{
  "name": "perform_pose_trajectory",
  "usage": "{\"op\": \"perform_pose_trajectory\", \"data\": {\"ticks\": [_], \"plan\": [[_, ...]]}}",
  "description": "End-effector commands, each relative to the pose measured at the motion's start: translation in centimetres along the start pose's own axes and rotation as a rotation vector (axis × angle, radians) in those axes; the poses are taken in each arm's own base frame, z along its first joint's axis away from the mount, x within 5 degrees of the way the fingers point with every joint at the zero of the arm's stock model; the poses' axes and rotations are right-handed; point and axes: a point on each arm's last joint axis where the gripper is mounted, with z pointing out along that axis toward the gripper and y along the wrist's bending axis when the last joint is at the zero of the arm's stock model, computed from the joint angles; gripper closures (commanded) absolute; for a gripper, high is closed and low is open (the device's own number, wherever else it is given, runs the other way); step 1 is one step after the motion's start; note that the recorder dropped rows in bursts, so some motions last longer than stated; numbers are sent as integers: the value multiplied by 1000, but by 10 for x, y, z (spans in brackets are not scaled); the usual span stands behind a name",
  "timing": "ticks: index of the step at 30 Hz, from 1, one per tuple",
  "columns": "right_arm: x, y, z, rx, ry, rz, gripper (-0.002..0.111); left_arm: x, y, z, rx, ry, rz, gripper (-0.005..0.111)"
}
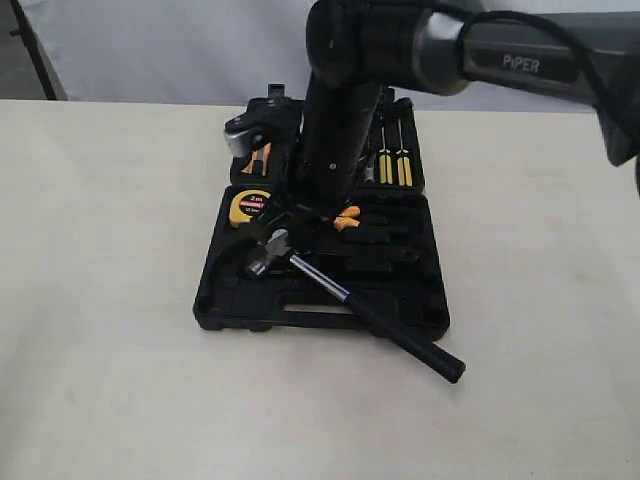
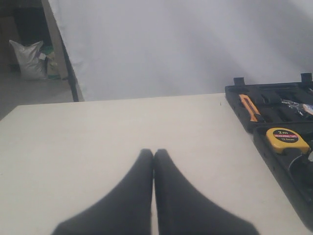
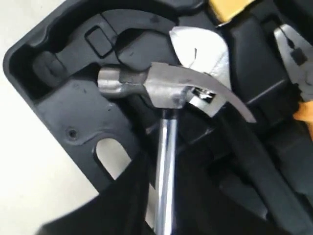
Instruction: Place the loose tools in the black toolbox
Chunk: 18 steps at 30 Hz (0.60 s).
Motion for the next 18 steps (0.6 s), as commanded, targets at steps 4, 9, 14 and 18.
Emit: {"op": "perform_pose_trajectory", "data": {"ticks": [4, 9, 14, 18], "plan": [[6, 7, 13, 29, 11, -11, 93, 2, 0, -1, 14, -7, -22, 105], [5, 7, 13, 27, -1, -6, 93, 2, 0, -1, 14, -7, -22, 105], [5, 6, 13, 33, -3, 25, 76, 2, 0, -1, 14, -7, -22, 105], [3, 4, 22, 46, -17, 31, 63, 2, 0, -1, 14, -7, -22, 105]]}}
